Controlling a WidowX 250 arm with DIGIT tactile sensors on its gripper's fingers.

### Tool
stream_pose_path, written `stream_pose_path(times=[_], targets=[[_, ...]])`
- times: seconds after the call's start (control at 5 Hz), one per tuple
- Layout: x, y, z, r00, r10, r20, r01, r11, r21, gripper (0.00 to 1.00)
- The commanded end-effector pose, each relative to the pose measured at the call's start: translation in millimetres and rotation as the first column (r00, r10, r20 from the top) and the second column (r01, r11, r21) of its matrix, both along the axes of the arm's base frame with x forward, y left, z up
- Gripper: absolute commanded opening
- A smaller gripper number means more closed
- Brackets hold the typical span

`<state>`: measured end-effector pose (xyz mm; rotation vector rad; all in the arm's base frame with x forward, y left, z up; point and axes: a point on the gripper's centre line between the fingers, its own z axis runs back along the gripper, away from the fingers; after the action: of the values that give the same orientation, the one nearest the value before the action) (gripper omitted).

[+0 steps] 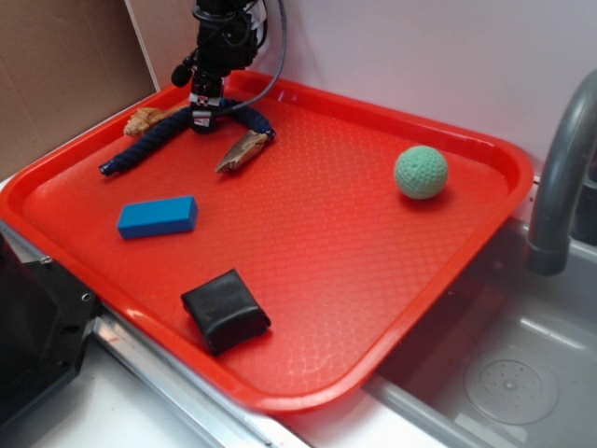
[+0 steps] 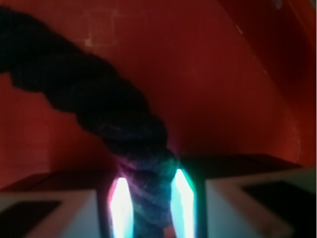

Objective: Grab the blue rope.

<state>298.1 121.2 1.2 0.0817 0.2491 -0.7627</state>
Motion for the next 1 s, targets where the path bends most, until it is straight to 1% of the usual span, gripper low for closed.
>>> stream_pose_path(times=[0.0, 0.2, 0.4, 0.6, 0.8], targets=[[-5, -49, 66, 0.988, 0.147, 0.042, -0.146, 0.989, -0.031, 0.0], [-20, -91, 118, 0.987, 0.135, 0.092, -0.126, 0.987, -0.1, 0.0], [-57, -131, 171, 0.984, 0.05, 0.174, -0.019, 0.984, -0.177, 0.0], [-77, -146, 221, 0.982, 0.021, 0.187, 0.015, 0.982, -0.19, 0.0], [-87, -150, 271, 0.979, 0.025, 0.202, 0.014, 0.982, -0.188, 0.0]])
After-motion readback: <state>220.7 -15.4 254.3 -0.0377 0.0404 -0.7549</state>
